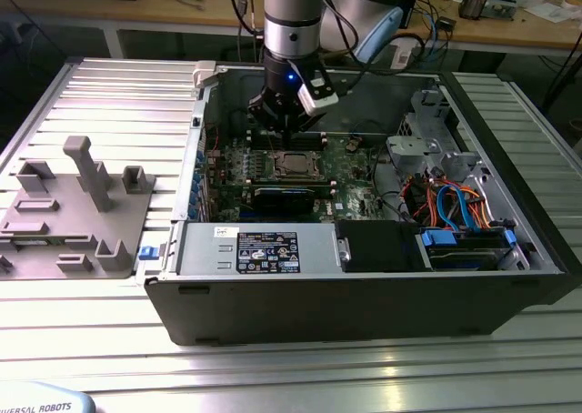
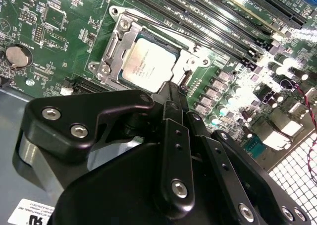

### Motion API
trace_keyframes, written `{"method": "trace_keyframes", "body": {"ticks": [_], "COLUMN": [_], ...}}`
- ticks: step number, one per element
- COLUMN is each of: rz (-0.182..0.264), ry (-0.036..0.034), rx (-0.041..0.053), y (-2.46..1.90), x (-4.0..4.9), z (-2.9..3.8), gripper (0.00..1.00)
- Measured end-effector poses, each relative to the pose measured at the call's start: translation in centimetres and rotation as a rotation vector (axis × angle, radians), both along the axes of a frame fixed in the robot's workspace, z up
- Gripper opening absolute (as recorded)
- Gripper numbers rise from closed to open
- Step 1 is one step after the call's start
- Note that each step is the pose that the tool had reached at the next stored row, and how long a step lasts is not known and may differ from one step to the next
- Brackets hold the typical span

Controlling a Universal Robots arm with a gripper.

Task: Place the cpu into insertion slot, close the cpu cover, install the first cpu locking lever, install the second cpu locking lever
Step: 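Install the first cpu locking lever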

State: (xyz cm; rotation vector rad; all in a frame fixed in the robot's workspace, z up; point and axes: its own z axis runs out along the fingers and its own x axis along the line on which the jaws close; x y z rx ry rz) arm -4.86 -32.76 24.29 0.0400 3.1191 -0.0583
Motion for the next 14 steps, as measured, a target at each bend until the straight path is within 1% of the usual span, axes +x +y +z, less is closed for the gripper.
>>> {"method": "trace_keyframes", "body": {"ticks": [14], "rz": [0.0], "ry": [0.0], "rx": [0.0], "y": [0.0], "x": [-1.21], "z": [0.0], "gripper": [0.11]}}
